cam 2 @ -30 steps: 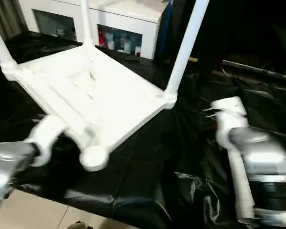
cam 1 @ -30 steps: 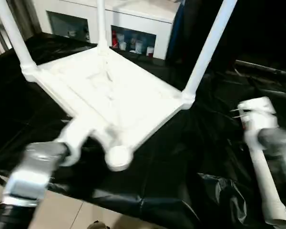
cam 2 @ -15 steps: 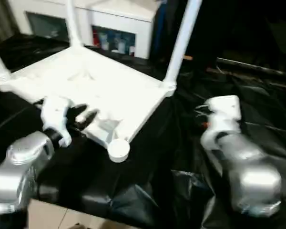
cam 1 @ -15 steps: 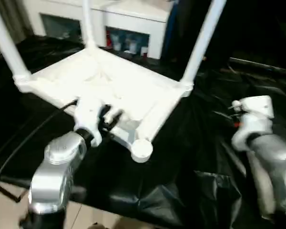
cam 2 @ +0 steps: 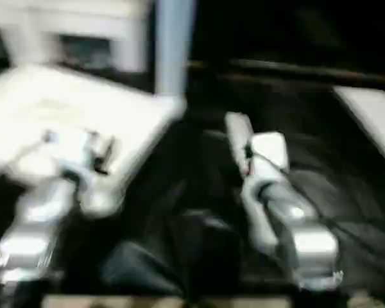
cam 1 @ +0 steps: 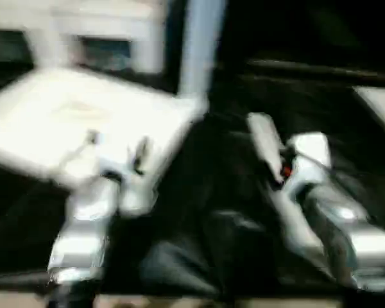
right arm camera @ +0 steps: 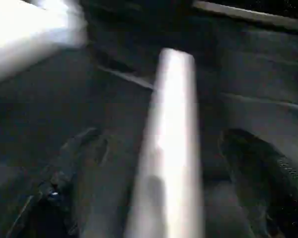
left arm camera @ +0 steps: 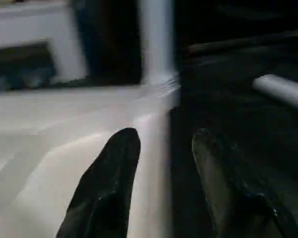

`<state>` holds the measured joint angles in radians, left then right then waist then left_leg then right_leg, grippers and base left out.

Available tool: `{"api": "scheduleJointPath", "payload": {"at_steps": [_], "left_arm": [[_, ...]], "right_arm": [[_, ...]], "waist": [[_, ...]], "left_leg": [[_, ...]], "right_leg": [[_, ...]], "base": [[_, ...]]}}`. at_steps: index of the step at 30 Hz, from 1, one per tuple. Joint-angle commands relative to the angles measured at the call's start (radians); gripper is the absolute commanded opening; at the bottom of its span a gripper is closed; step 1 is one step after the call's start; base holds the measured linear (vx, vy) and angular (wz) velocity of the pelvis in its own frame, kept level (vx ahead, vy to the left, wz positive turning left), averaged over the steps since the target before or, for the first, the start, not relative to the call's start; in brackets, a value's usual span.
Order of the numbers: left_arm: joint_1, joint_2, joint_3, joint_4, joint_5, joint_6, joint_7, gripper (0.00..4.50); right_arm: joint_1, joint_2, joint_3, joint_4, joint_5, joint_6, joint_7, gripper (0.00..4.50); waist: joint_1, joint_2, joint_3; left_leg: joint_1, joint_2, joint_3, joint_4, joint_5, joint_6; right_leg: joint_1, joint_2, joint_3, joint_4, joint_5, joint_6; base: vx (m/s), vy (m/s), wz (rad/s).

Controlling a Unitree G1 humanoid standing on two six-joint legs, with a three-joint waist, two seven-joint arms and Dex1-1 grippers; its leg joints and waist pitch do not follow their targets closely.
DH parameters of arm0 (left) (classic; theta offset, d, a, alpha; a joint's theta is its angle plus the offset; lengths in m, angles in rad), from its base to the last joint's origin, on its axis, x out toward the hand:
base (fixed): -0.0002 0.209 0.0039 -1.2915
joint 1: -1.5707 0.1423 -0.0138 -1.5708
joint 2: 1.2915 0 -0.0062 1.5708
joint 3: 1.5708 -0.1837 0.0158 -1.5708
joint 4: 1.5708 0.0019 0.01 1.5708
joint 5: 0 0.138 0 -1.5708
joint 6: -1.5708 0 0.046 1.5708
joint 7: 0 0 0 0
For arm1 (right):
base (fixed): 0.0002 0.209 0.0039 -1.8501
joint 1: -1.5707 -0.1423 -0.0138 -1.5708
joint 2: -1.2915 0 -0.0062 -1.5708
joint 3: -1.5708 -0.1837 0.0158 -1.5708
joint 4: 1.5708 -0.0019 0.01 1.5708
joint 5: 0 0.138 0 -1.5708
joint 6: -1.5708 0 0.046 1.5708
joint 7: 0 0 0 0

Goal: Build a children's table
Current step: Rotate table base, then pick table leg

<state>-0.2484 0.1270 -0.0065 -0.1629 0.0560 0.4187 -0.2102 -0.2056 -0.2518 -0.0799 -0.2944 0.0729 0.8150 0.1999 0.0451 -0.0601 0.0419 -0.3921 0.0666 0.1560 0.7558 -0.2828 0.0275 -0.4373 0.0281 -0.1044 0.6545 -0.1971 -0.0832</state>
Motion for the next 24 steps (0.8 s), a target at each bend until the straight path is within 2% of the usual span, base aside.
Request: {"api": "scheduleJointPath", "payload": {"at_steps": [1,2,3,4,5,6,7,8,9,10,11,12,13,14,15,16,17,18,19,21,24], "left_arm": [[0.001,0.016,0.021,-0.016,0.016,0.018,0.010,2.10],[0.006,0.031,0.010,-0.021,0.026,0.023,-0.002,2.10],[0.010,0.035,0.007,-0.025,0.019,0.036,-0.016,2.10],[0.011,0.038,0.006,-0.027,0.012,0.043,-0.022,2.10],[0.021,0.045,-0.006,-0.041,-0.019,0.045,-0.061,2.12],[0.021,0.045,-0.006,-0.041,-0.019,0.045,-0.061,2.12],[0.041,0.065,-0.037,-0.077,-0.032,0.042,-0.110,2.13],[0.051,0.077,-0.054,-0.094,-0.038,0.043,-0.135,2.13],[0.059,0.085,-0.067,-0.108,-0.043,0.041,-0.152,2.13],[0.080,0.104,-0.100,-0.144,-0.058,0.046,-0.192,2.13],[0.093,0.117,-0.122,-0.163,-0.059,0.041,-0.213,2.13],[0.105,0.123,-0.138,-0.181,-0.064,0.044,-0.226,2.13],[0.110,0.122,-0.143,-0.189,-0.068,0.053,-0.227,2.13],[0.116,0.121,-0.147,-0.201,-0.073,0.067,-0.227,2.13],[0.120,0.118,-0.146,-0.204,-0.068,0.055,-0.222,2.13],[0.121,0.117,-0.146,-0.206,-0.063,0.043,-0.219,2.13],[0.121,0.109,-0.137,-0.207,-0.074,0.056,-0.216,2.13],[0.121,0.109,-0.134,-0.202,-0.073,0.058,-0.214,2.13],[0.124,0.111,-0.133,-0.198,-0.078,0.068,-0.220,2.13],[0.135,0.137,-0.147,-0.202,-0.079,0.072,-0.238,2.13],[0.153,0.164,-0.163,-0.232,-0.114,0.113,-0.284,2.13]], "right_arm": [[-0.031,-0.001,0.029,0.032,-0.015,0.001,0.001,3.93],[-0.048,-0.009,0.025,0.049,-0.016,0.003,0.001,3.93],[-0.059,-0.006,0.009,0.061,0.002,0.010,0.010,3.93],[-0.066,-0.004,-0.002,0.068,0.015,0.014,0.015,3.93],[-0.084,-0.004,-0.033,0.082,0.054,0.054,0.034,4.09],[-0.084,-0.004,-0.033,0.082,0.054,0.054,0.034,4.09],[-0.109,-0.045,-0.032,0.127,0.051,0.089,0.047,4.26],[-0.119,-0.063,-0.029,0.149,0.052,0.104,0.056,4.30],[-0.126,-0.071,-0.031,0.163,0.054,0.106,0.064,4.30],[-0.144,-0.086,-0.034,0.194,0.066,0.120,0.089,4.39],[-0.155,-0.095,-0.031,0.213,0.074,0.128,0.114,4.46],[-0.169,-0.102,-0.031,0.229,0.084,0.131,0.138,4.46],[-0.177,-0.103,-0.032,0.234,0.092,0.135,0.149,4.46],[-0.189,-0.104,-0.036,0.240,0.105,0.141,0.164,4.46],[-0.198,-0.105,-0.037,0.245,0.121,0.149,0.179,4.46],[-0.205,-0.107,-0.037,0.249,0.131,0.155,0.189,4.46],[-0.215,-0.109,-0.036,0.256,0.148,0.159,0.203,4.46],[-0.224,-0.104,-0.040,0.263,0.167,0.166,0.215,4.46],[-0.228,-0.105,-0.033,0.271,0.173,0.162,0.226,4.46],[-0.243,-0.108,-0.011,0.319,0.157,0.153,0.236,4.46],[-0.272,-0.099,0.002,0.392,0.149,0.129,0.253,4.46]], "waist": [[0.023,0.010,-0.042],[0.015,0.050,-0.040],[0.004,0.091,-0.035],[-0.011,0.063,-0.029],[0.041,0.071,-0.022],[-0.013,0.014,-0.038],[0.027,0.015,-0.041],[0.029,0.015,-0.032],[0.028,0.021,-0.027],[0.022,0.021,-0.024],[0.008,0.045,-0.023],[-0.009,0.044,-0.020],[-0.015,0.039,-0.017],[-0.015,0.032,-0.017],[-0.019,0.026,-0.021],[-0.018,0.024,-0.021],[-0.019,0.017,-0.019],[-0.018,0.020,-0.018],[-0.020,0.018,-0.017],[-0.021,0.019,-0.017],[-0.024,0.025,-0.019]], "left_leg": [[-0.036,0.055,-0.055,-0.026,0.001,0.103],[-0.033,0.138,-0.097,-0.066,-0.011,0.179],[-0.067,0.395,-0.248,-0.221,-0.086,0.336],[-0.059,0.358,-0.248,-0.224,-0.090,0.347],[-0.004,0.125,-0.045,-0.185,-0.206,0.235],[0.034,0.087,-0.033,-0.151,-0.285,0.207],[-0.026,0.118,-0.096,-0.052,-0.074,0.015],[-0.016,0.120,-0.098,-0.063,-0.007,-0.025],[-0.001,0.130,-0.094,-0.125,-0.029,-0.076],[0.009,0.137,-0.082,-0.153,-0.111,-0.106],[0.025,0.150,-0.087,-0.187,-0.314,-0.165],[0.029,0.153,-0.091,-0.210,-0.468,-0.208],[0.023,0.153,-0.094,-0.222,-0.506,-0.214],[0.025,0.153,-0.091,-0.230,-0.508,-0.206],[0.028,0.150,-0.082,-0.225,-0.440,-0.183],[0.025,0.150,-0.078,-0.225,-0.397,-0.168],[0.017,0.150,-0.073,-0.226,-0.327,-0.143],[0.014,0.151,-0.071,-0.228,-0.295,-0.133],[0.015,0.152,-0.071,-0.228,-0.297,-0.132],[0.026,0.155,-0.072,-0.227,-0.337,-0.146],[0.028,0.160,-0.073,-0.234,-0.375,-0.172]], "right_leg": [[0.129,-0.279,0.136,-0.192,-0.109,0.518],[0.158,-0.315,0.101,-0.227,-0.304,0.450],[0.184,-0.267,0.076,0.136,-0.254,0.258],[0.097,-0.241,0.140,0.203,-0.221,0.172],[-0.022,-0.108,0.091,0.142,-0.218,0.070],[-0.014,-0.134,0.128,0.045,-0.222,0.133],[0.080,-0.349,0.207,-0.088,-0.400,0.150],[0.072,-0.330,0.195,-0.100,-0.430,0.125],[0.079,-0.266,0.141,-0.091,-0.483,0.044],[0.069,-0.229,0.116,-0.088,-0.521,0.006],[0.060,-0.198,0.095,-0.079,-0.518,-0.029],[0.067,-0.188,0.084,-0.084,-0.481,-0.029],[0.078,-0.191,0.080,-0.090,-0.471,-0.024],[0.085,-0.202,0.082,-0.105,-0.467,-0.021],[0.090,-0.216,0.086,-0.119,-0.475,-0.024],[0.094,-0.222,0.088,-0.125,-0.477,-0.029],[0.100,-0.225,0.087,-0.134,-0.499,-0.023],[0.101,-0.225,0.085,-0.136,-0.510,-0.022],[0.099,-0.223,0.084,-0.137,-0.516,-0.022],[0.090,-0.221,0.078,-0.138,-0.536,-0.023],[0.089,-0.218,0.073,-0.130,-0.476,-0.037]], "base": [[-0.091,-0.061,-0.19],[-0.038,-0.010,-0.45],[-0.038,-0.010,-0.45],[0.003,-0.012,-0.18],[0.006,-0.074,0.25],[0.006,-0.074,0.25],[-0.080,-0.094,0.01],[-0.141,-0.040,-0.17],[-0.141,-0.040,-0.17],[-0.103,-0.033,-0.06],[-0.110,-0.028,-0.04],[-0.110,-0.028,-0.04],[-0.076,0.006,-0.12],[0.000,0.000,0.00],[0.000,0.000,0.00],[-0.053,0.019,-0.09],[0.000,0.000,0.00],[0.000,0.000,0.00],[0.000,0.000,0.00],[0.000,0.000,0.00],[0.000,0.000,0.00]]}}
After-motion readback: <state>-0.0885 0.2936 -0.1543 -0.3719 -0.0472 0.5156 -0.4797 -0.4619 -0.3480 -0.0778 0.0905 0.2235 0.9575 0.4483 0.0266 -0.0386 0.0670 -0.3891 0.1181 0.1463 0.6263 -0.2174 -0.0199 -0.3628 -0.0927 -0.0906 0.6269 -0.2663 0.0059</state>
